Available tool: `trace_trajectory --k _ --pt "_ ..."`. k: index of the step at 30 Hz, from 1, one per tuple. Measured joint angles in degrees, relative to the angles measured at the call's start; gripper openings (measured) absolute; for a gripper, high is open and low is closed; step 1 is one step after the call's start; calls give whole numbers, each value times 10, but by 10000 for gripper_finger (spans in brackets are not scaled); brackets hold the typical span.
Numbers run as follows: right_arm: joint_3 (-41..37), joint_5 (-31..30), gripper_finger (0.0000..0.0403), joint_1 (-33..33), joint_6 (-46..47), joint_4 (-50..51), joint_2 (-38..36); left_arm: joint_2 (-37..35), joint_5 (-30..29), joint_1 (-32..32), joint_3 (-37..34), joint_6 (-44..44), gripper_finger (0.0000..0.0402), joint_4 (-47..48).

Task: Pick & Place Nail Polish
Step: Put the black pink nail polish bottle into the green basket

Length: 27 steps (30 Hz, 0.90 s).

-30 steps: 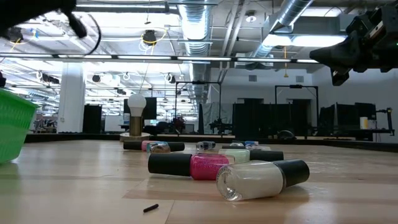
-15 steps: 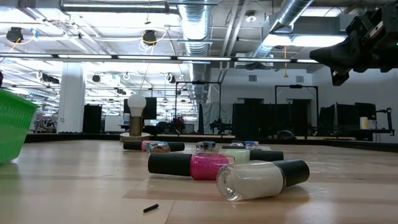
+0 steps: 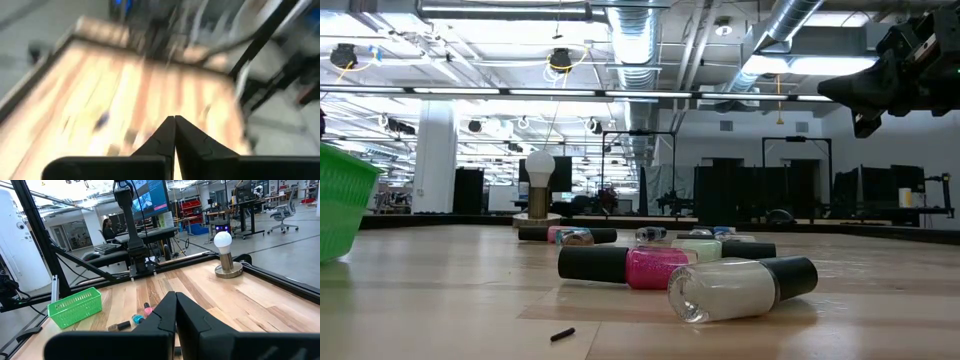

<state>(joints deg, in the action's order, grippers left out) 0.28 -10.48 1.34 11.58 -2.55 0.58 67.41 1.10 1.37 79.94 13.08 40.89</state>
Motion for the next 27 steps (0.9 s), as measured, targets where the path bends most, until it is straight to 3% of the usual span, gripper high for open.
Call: trace_trajectory --k 4,8,18,23,27 --pt "0 0 0 0 0 0 0 17 -25 0 -22 -6 11 80" --pt "0 0 0 0 0 1 1 21 -32 0 -71 -7 40 93" --pt "0 0 0 0 0 0 1 21 -33 -16 -203 -17 173 87" --pt "0 0 0 0 0 0 1 21 -32 -32 -274 -17 240 26" --pt "0 0 0 0 0 0 1 21 -36 -46 -328 -17 268 -70"
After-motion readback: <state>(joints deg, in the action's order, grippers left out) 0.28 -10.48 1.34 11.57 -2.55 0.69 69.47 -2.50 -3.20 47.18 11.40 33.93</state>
